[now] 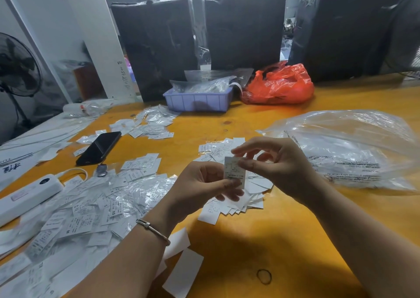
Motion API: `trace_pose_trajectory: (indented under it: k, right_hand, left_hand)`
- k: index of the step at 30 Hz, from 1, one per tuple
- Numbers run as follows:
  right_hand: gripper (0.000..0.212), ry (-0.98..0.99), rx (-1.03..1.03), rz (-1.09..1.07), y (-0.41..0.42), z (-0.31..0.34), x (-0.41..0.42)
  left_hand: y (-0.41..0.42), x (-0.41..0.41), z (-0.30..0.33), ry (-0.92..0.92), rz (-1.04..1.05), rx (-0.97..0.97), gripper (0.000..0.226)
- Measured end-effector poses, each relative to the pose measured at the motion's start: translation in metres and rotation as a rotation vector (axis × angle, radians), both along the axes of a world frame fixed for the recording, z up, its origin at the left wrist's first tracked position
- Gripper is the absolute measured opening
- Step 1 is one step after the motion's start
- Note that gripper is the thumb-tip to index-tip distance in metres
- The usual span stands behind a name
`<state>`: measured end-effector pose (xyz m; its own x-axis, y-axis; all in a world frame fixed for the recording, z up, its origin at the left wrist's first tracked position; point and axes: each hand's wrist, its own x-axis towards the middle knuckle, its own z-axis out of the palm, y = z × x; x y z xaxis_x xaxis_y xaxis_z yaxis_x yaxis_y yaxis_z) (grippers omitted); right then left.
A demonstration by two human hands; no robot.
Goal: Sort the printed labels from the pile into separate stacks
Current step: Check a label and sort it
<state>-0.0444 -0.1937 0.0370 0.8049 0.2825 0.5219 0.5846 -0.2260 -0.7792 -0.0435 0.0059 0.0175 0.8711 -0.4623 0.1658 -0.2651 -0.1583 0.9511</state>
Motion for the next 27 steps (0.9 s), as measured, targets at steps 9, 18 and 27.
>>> trace_pose_trajectory:
  k: [9, 18, 27]
  right_hand:
    - [0.01, -0.12, -0.252, -0.013, 0.002, -0.005, 0.0]
    - [0.012, -0.047, -0.226, -0.188, -0.011, -0.007, 0.013]
    - [0.029, 0.131, -0.644, -1.056, -0.062, -0.027, 0.045]
  left_hand:
    - [0.001, 0.003, -0.004, -0.065, 0.079, 0.04, 0.019]
    - [0.004, 0.007, -0.002, -0.036, 0.149, -0.023, 0.014]
    - [0.043, 0.021, 0.004, -0.195, 0.669, 0.35, 0.024]
